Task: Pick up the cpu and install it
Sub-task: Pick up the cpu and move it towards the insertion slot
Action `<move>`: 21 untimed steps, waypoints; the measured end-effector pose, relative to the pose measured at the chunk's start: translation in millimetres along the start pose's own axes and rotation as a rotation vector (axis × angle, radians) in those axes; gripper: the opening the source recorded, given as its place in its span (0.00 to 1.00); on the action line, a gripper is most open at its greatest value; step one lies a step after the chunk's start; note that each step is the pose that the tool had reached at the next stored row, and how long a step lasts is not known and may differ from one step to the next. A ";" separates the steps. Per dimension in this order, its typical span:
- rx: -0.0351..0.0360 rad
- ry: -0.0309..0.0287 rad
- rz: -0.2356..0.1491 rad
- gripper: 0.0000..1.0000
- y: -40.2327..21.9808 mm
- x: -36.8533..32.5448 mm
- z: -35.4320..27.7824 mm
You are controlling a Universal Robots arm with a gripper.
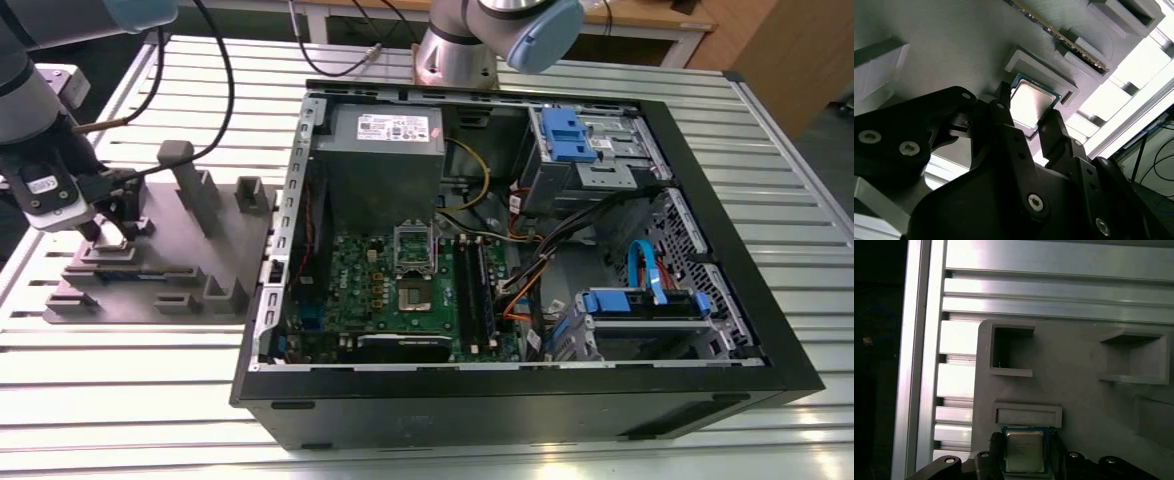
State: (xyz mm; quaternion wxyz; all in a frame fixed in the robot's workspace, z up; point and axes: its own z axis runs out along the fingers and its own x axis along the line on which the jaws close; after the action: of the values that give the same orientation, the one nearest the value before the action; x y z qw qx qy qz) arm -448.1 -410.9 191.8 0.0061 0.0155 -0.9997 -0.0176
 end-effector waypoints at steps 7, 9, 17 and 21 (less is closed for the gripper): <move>0.0000 -0.0002 0.009 0.47 0.0 0.0 -0.1; 0.0000 -0.0002 0.009 0.47 0.0 0.0 -0.1; 0.0000 -0.0003 0.010 0.47 0.0 0.0 0.0; -0.0001 -0.0003 0.010 0.48 0.0 0.0 0.0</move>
State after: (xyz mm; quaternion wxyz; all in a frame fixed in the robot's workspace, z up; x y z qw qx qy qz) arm -448.1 -411.0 191.8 0.0060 0.0105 -0.9998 -0.0176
